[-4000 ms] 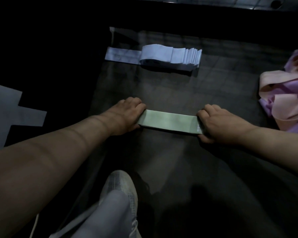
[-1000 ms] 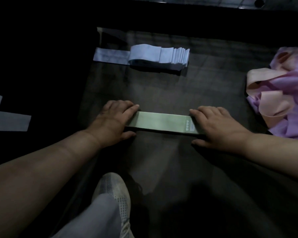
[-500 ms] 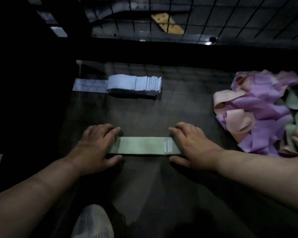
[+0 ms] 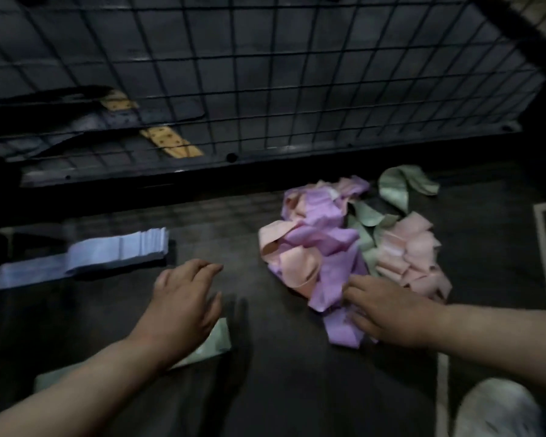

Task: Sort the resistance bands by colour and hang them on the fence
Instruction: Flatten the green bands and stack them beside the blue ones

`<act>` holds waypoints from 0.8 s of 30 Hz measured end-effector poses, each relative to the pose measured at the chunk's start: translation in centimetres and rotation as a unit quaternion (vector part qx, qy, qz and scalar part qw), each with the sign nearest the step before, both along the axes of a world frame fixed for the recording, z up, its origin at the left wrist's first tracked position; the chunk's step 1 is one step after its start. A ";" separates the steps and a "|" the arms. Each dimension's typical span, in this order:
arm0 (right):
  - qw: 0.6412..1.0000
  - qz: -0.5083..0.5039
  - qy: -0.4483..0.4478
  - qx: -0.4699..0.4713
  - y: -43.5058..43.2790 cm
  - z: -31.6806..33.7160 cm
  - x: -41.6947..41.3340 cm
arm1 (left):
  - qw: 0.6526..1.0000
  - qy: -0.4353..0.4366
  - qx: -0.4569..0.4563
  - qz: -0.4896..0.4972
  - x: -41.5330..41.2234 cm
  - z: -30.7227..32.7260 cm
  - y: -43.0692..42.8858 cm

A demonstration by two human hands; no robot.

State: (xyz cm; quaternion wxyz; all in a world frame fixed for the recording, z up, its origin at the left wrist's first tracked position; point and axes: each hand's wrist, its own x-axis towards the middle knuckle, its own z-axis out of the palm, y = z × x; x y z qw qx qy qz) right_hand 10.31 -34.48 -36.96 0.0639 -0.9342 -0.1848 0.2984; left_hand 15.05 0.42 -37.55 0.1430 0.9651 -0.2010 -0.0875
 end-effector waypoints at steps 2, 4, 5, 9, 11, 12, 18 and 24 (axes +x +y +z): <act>0.990 -0.138 -0.027 0.015 -3.2 -0.9 -0.4 | 0.999 0.038 0.008 -0.003 1.1 0.5 -3.2; 0.966 -0.258 -0.024 0.022 -5.4 -2.3 -0.4 | 0.995 0.096 -0.002 0.023 2.1 1.6 -6.4; 0.952 -0.303 -0.015 0.036 -6.0 -2.8 -0.1 | 0.993 0.116 -0.007 0.028 2.5 2.1 -8.0; 0.907 -0.409 -0.019 0.102 -6.0 -3.5 2.0 | 0.981 0.194 0.020 0.008 4.2 3.0 -15.4; 0.892 -0.437 0.008 0.117 -4.8 -3.3 3.0 | 0.974 0.228 0.013 -0.011 4.7 2.7 -18.8; 0.891 -0.438 0.032 0.118 -4.0 -3.2 3.3 | 0.970 0.244 0.002 -0.018 4.6 2.7 -20.3; 0.922 -0.367 0.060 0.108 -2.0 -2.9 4.7 | 0.947 0.310 -0.081 0.031 2.5 1.0 -25.0; 0.937 -0.324 -0.103 -0.078 -6.3 -3.4 8.5 | 0.941 0.328 -0.087 0.008 1.0 -1.7 -23.7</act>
